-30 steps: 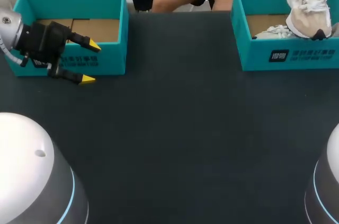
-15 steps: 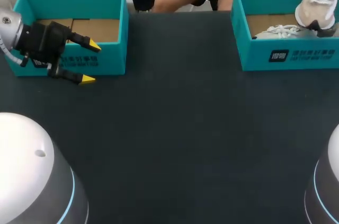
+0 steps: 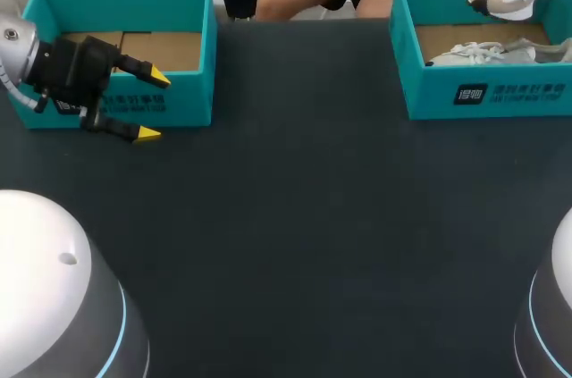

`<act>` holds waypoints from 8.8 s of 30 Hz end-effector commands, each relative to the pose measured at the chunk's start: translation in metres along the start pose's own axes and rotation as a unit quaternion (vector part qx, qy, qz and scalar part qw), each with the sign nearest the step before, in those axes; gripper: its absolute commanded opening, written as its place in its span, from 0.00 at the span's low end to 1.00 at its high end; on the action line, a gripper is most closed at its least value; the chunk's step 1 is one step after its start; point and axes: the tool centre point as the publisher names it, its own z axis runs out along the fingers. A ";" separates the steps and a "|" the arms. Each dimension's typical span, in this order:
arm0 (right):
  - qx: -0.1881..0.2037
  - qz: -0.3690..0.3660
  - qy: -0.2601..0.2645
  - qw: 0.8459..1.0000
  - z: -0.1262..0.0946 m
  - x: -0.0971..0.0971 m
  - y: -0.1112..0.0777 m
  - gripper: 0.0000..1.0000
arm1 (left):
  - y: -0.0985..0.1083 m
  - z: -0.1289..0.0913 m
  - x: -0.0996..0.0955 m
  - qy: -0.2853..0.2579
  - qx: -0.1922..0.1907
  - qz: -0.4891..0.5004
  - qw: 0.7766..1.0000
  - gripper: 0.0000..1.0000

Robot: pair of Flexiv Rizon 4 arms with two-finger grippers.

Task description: Take the shoe out of the shoebox, open the shoe tongue, remove and reinsert the insole, then place the shoe into the shoebox

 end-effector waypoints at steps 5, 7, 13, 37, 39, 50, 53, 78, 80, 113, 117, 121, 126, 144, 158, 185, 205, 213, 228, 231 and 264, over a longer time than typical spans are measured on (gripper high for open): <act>-0.058 0.275 0.000 0.960 0.000 -0.001 -0.012 0.00 | -0.001 0.000 0.000 0.000 -0.002 0.000 1.000 1.00; -0.060 0.281 -0.010 0.958 0.001 0.000 -0.014 0.00 | -0.001 0.000 0.000 0.000 -0.002 0.000 1.000 1.00; -0.048 0.281 -0.026 0.958 0.003 0.004 -0.018 0.00 | -0.001 0.000 0.000 0.000 -0.002 0.000 1.000 1.00; -0.037 0.304 -0.037 0.951 0.005 0.008 -0.017 0.00 | -0.001 0.000 0.000 0.000 -0.002 0.000 1.000 1.00; -0.046 0.310 -0.052 0.948 0.009 0.011 -0.016 0.00 | -0.001 0.000 0.000 0.000 -0.002 0.000 1.000 1.00; -0.042 0.329 -0.039 0.943 0.042 0.025 -0.015 0.00 | -0.001 0.000 0.000 0.000 -0.002 0.000 1.000 1.00; -0.036 0.334 -0.034 0.941 0.054 0.028 -0.015 0.00 | -0.001 0.000 0.000 0.000 -0.002 0.000 1.000 1.00; 0.011 0.334 -0.038 0.942 0.129 0.056 0.001 0.00 | -0.001 0.000 0.000 0.000 -0.002 0.000 1.000 1.00; 0.011 0.341 -0.036 0.939 0.134 0.056 0.002 0.00 | -0.001 0.000 0.000 0.000 -0.002 0.000 1.000 1.00; 0.050 0.328 -0.050 0.942 0.178 0.066 -0.002 0.00 | -0.001 0.000 0.000 0.000 -0.002 0.000 1.000 1.00; 0.054 0.327 -0.053 0.942 0.182 0.067 -0.002 0.00 | -0.001 0.000 0.000 0.000 -0.002 0.000 1.000 1.00; 0.054 0.328 -0.054 0.942 0.183 0.067 -0.002 0.00 | -0.001 0.000 0.000 0.000 -0.002 0.000 1.000 1.00; 0.055 0.331 -0.054 0.940 0.186 0.065 -0.002 0.27 | -0.001 0.000 0.000 0.000 -0.002 0.000 1.000 1.00; 0.038 0.333 -0.029 0.942 0.154 0.061 -0.011 0.50 | -0.001 0.000 0.000 0.000 -0.002 0.000 1.000 1.00; -0.007 0.343 0.007 0.939 0.090 0.065 -0.026 0.79 | -0.001 0.000 0.000 0.000 -0.002 0.000 1.000 1.00; -0.018 0.329 0.074 0.941 0.004 0.126 -0.096 1.00 | -0.001 0.000 0.000 0.000 -0.002 0.000 1.000 1.00; 0.008 0.311 0.081 0.947 0.009 0.138 -0.116 1.00 | -0.003 -0.021 -0.009 -0.108 -0.072 -0.220 0.967 1.00; 0.040 0.322 0.099 0.941 0.026 0.152 -0.148 1.00 | 0.009 -0.032 -0.026 -0.175 -0.133 -0.425 0.878 1.00; 0.049 0.324 0.123 0.937 0.004 0.169 -0.195 1.00 | 0.024 -0.037 -0.029 -0.260 -0.217 -0.484 0.807 1.00; 0.049 0.324 0.123 0.937 0.004 0.169 -0.195 1.00 | 0.024 -0.037 -0.029 -0.260 -0.217 -0.484 0.807 1.00; -0.027 0.274 0.077 0.958 0.034 0.200 -0.261 1.00 | 0.078 -0.067 -0.021 -0.203 -0.265 -0.648 0.685 1.00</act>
